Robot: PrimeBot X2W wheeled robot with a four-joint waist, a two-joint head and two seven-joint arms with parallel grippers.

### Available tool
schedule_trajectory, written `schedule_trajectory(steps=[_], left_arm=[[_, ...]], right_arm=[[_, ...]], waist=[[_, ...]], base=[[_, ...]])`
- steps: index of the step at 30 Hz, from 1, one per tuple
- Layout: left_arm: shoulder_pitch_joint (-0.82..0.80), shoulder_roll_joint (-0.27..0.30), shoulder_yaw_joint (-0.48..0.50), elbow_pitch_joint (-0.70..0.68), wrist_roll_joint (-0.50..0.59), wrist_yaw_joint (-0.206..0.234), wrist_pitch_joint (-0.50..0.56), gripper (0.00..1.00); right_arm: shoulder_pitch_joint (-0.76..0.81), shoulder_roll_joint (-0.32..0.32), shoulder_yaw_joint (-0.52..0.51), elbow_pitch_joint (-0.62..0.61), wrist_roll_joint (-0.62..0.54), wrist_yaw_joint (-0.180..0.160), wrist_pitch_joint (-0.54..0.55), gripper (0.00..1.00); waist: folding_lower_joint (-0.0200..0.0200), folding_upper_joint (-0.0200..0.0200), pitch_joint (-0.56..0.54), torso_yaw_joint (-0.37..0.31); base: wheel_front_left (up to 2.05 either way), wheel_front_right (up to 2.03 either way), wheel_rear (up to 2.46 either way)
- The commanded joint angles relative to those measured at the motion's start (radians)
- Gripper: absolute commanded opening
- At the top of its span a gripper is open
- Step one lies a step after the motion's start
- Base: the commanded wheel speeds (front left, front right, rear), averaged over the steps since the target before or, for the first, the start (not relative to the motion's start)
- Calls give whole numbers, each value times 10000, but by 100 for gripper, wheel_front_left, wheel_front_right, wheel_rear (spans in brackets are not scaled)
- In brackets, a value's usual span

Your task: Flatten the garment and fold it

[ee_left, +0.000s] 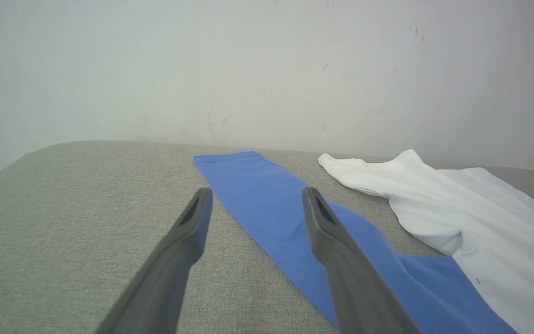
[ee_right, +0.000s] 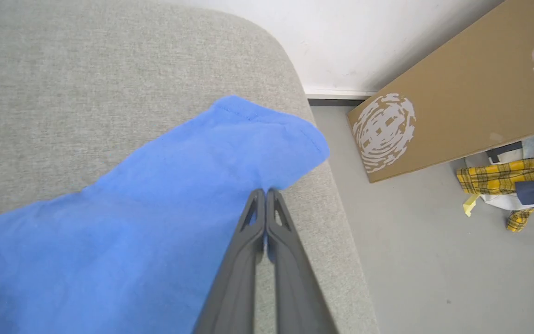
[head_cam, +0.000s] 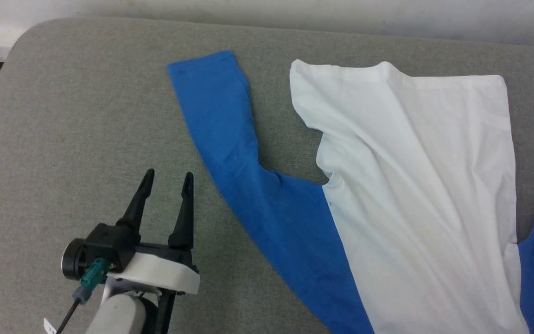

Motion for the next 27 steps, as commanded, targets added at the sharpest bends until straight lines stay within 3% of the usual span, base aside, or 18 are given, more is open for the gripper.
schedule_trajectory(steps=[1,5,10,14,17,18,19,27], left_arm=[[-61,-29,5,-2,68,-52,-47,100],[-159,-17,-12,-36,76,-74,-47,100],[-282,21,-40,-27,92,-88,-47,100],[-348,67,-33,-24,84,-68,-34,100],[-368,96,-27,-29,83,-34,-21,100],[-372,103,-34,-22,78,-33,-14,100],[-375,105,-44,-9,71,-32,-6,100],[-251,183,-16,209,-111,-51,86,100]], right_arm=[[93,-52,-78,7,-140,-23,-62,0],[306,-447,-743,0,-890,-23,46,0],[898,-739,-2350,-88,-1998,-23,420,0],[1383,-471,-3595,-377,-2709,-23,527,0],[1401,93,-4007,-551,-2943,-23,412,0],[1308,367,-3992,-512,-2845,-23,303,40],[1237,548,-4001,-486,-2766,-23,199,100],[551,1289,-1838,-392,-1632,-23,-1977,100]], waist=[[1,-1,36,-23],[1,-1,191,13],[1,-1,284,92],[1,-1,279,79],[1,-1,264,-13],[1,-1,241,-57],[1,-1,208,-100],[1,-1,-536,-637]], base=[[0,0,0],[0,0,0],[0,0,0],[0,0,0],[0,0,0],[0,0,0],[0,0,0],[0,0,0]])
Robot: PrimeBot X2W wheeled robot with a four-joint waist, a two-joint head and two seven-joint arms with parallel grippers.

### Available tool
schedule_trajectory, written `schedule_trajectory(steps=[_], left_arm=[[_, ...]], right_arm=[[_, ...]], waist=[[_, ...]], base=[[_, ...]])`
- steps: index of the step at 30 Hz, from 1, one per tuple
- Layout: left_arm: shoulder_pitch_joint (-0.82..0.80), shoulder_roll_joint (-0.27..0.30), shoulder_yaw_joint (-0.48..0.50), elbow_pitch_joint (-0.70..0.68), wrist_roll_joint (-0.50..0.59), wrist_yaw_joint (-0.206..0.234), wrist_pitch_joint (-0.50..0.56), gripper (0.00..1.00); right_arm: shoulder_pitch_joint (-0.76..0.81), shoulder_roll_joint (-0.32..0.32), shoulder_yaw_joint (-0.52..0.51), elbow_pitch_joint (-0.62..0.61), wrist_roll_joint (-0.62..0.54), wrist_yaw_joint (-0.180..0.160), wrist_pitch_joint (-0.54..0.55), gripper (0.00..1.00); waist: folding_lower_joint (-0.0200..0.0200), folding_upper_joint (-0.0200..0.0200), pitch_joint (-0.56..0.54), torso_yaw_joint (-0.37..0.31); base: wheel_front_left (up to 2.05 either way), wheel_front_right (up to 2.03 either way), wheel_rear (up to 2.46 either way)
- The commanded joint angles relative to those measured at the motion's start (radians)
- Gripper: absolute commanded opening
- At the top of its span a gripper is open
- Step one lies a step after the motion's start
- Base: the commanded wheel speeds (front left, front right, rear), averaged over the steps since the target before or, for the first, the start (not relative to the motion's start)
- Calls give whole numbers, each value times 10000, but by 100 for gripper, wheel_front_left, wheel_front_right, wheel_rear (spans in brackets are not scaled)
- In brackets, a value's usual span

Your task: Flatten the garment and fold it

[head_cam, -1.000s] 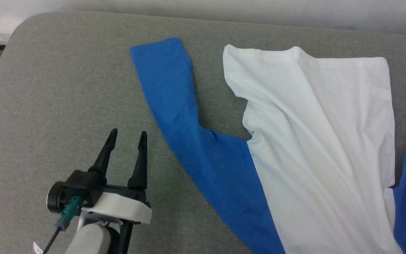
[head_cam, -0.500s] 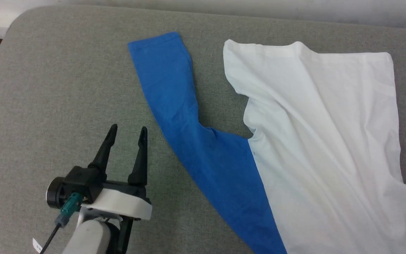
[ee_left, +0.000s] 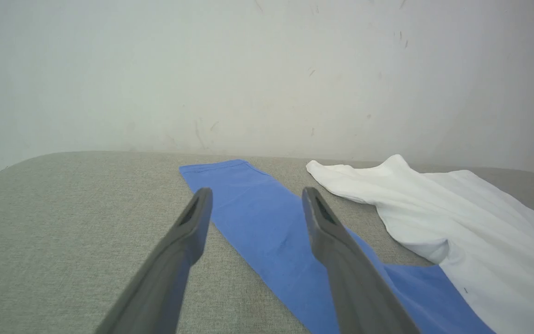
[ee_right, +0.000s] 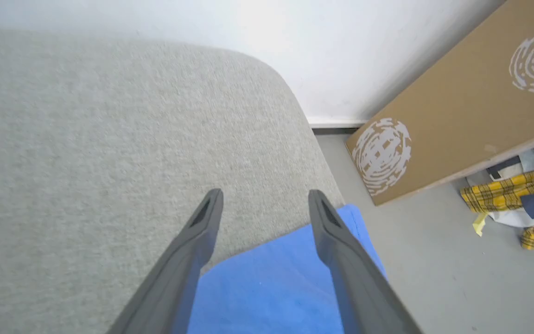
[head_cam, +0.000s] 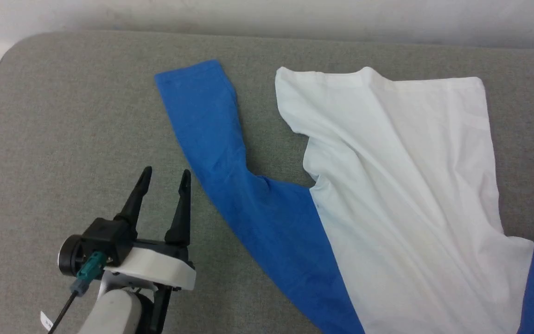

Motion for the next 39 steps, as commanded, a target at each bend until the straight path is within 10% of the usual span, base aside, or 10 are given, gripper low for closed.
schedule_trajectory(steps=[1,11,21,29,39], left_arm=[[-38,98,33,43,-43,-56,16,100],[-1105,939,451,356,-666,-550,1452,100],[-4549,2756,425,2760,-1451,-1812,5693,100],[-6356,3924,402,5251,-1506,-1675,8552,100],[-6809,4490,859,6823,-1647,-1294,8475,100]], right_arm=[[-147,108,255,-88,285,-23,-289,100],[938,1976,3077,-3573,3342,-23,-2068,100],[3907,4041,4461,-8255,5067,-23,-2003,100],[4496,4311,5053,-8991,5147,-23,-2017,100],[4514,4348,5094,-9219,5279,-23,-2132,100]], waist=[[0,-1,-416,-369],[0,-1,-521,-1703],[0,-1,686,-3024],[0,-1,1434,-3816],[0,-1,1939,-4163]], base=[[0,0,0],[0,0,0],[0,0,0],[0,0,0],[0,0,0]])
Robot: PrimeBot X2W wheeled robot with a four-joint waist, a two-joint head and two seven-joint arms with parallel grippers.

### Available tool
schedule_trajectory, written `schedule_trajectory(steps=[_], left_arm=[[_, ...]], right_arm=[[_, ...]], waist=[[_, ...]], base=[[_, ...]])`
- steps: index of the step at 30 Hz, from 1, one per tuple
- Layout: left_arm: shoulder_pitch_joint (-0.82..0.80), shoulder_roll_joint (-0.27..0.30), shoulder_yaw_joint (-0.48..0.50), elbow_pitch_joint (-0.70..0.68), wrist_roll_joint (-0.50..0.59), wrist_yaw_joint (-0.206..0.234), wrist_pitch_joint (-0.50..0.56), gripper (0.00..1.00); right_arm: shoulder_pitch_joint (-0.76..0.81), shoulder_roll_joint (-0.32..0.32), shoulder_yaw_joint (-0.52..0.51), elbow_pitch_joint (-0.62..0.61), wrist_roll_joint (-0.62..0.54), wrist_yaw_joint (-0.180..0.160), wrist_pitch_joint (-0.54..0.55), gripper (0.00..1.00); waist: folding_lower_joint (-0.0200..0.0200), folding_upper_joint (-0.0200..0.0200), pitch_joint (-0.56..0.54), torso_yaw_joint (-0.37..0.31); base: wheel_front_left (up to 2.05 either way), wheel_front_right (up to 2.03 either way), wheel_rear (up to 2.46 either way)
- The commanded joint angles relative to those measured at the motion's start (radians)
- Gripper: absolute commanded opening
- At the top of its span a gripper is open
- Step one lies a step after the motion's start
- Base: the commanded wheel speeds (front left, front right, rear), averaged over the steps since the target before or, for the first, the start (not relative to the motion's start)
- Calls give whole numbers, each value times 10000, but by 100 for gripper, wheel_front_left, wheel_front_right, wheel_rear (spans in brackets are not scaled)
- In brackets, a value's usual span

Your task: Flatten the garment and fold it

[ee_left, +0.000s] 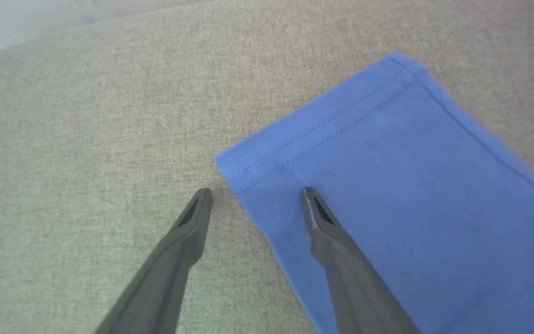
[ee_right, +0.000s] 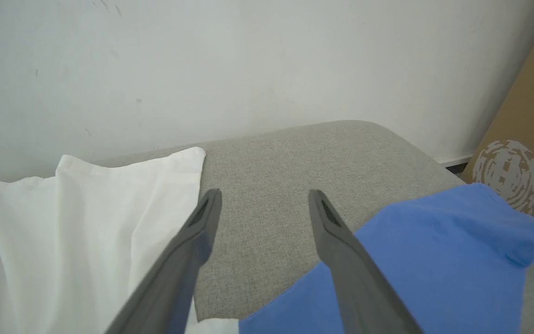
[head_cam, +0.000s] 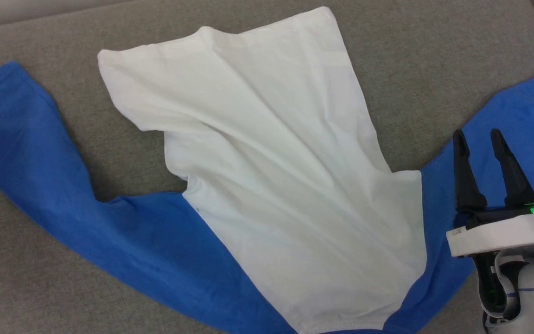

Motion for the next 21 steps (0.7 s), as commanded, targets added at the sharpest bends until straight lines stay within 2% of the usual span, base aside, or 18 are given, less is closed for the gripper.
schedule_trajectory(steps=[1,6,8,9,10,11,14,21], left_arm=[[-121,94,19,196,-44,7,-44,100],[-191,135,-21,646,-52,4,-82,100],[-174,90,-73,825,-139,-124,101,100],[-149,15,-81,934,-259,-212,299,87],[-132,-66,-88,1008,-397,-322,502,3],[-136,-125,-72,1043,-519,-396,625,0],[-187,-175,-25,1012,-652,-496,469,0],[-250,-187,197,886,-647,-555,-1127,0]], right_arm=[[69,42,-36,-97,90,-21,-86,100],[42,43,-97,-134,-4,-21,-98,100],[18,44,-78,-166,6,-21,-102,100],[12,44,-79,-181,11,-21,-105,100],[12,44,-96,-190,7,-21,-105,100],[14,44,-143,-188,-12,-21,-96,100],[6,44,-309,-141,-78,-21,-77,100],[31,44,-701,116,-104,-21,-20,100]], waist=[[-1,0,265,-164],[-1,0,446,-96],[-1,0,496,-72],[-1,0,513,-58],[-1,0,525,-36],[-1,0,532,-10],[-1,0,446,74],[-1,0,-356,262]], base=[[0,0,0],[0,0,0],[0,0,0],[0,0,0],[0,0,0],[0,0,0],[0,0,0],[0,0,0]])
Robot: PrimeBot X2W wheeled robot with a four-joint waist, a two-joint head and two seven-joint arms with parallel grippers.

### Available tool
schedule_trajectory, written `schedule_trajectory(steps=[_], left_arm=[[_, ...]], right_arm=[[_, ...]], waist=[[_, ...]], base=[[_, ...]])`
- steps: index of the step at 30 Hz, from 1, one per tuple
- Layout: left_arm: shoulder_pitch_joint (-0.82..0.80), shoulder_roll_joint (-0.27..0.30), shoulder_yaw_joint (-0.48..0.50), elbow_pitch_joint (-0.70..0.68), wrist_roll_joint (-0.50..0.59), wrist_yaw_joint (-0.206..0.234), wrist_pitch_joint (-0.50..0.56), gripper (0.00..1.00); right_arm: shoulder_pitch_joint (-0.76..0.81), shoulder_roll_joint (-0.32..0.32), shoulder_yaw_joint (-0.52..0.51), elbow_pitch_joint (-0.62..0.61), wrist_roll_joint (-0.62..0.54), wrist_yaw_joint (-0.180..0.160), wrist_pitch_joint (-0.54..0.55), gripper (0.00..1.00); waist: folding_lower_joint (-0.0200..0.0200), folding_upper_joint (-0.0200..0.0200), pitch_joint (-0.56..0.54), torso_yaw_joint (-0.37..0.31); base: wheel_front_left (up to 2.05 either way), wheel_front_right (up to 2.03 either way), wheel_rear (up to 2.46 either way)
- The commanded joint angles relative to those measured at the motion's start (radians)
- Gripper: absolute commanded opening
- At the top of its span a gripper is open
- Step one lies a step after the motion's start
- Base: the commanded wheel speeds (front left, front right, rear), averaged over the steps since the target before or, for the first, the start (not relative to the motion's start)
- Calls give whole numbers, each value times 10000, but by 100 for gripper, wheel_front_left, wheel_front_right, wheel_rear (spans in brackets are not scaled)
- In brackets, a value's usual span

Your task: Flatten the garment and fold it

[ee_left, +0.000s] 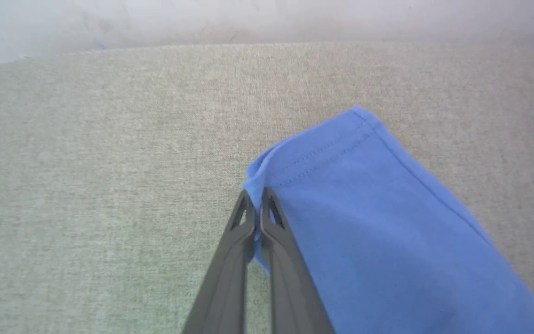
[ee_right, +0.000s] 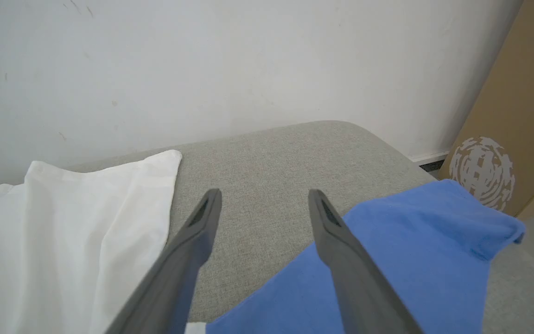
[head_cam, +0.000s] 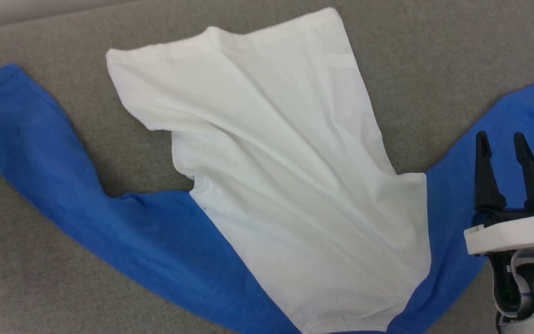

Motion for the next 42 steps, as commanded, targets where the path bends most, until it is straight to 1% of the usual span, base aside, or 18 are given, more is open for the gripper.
schedule_trajectory(steps=[1,4,8,10,12,16,18,23,25,27,30,34,38,42], left_arm=[[138,-39,67,33,-13,-40,-201,0],[149,-118,251,-115,-124,-101,-1067,0],[330,-216,256,-659,-110,-157,-1802,0],[535,-371,270,-1080,-168,-140,-2068,0],[769,-590,278,-1666,-254,-56,-2221,0],[1361,-1137,195,-3286,-365,329,-2336,0],[1772,-1578,29,-4232,-458,578,-2211,0],[2978,-3024,-680,-6760,-629,1522,-1822,0],[3409,-3580,-1137,-7432,-601,1802,-1703,0],[3757,-4137,-1648,-7784,-577,2005,-1592,0],[3974,-4869,-2393,-7775,-452,2149,-1551,0],[3724,-5734,-3111,-7153,-171,2286,-1808,0],[2943,-6179,-3570,-6133,165,2440,-2405,0],[2139,-6362,-3879,-5115,72,2612,-3268,0]], right_arm=[[37,35,-44,31,-59,-21,-18,100],[142,35,-185,165,-46,-21,49,100],[341,35,-340,284,-76,-21,153,100],[460,35,-405,320,-23,-21,216,100],[591,35,-490,326,-52,-21,307,100],[816,35,-688,309,28,-21,462,100],[920,35,-793,280,52,-21,540,100],[1103,35,-1037,193,203,-21,719,100],[1139,35,-1057,187,233,-21,783,100],[1169,35,-1109,180,275,-21,826,100],[1163,35,-1113,163,356,-21,865,100],[1101,35,-1097,269,481,-21,804,100],[1007,35,-919,434,605,-21,688,100],[850,35,-738,642,695,-21,549,100]], waist=[[-1,1,-539,152],[-1,1,-1153,288],[-1,1,-1987,482],[-1,1,-2378,582],[-1,1,-2703,684],[-1,1,-3224,841],[-1,1,-3430,891],[-1,1,-3784,851],[-1,1,-3869,741],[-1,1,-3890,617],[-1,1,-3761,370],[-1,1,-3458,47],[-1,1,-3068,-288],[-1,1,-2746,-597]], base=[[0,0,0],[0,0,0],[0,0,0],[0,0,0],[0,0,0],[0,0,0],[0,0,0],[0,0,0],[0,0,0],[0,0,0],[0,0,0],[0,0,0],[0,0,0],[0,0,0]])
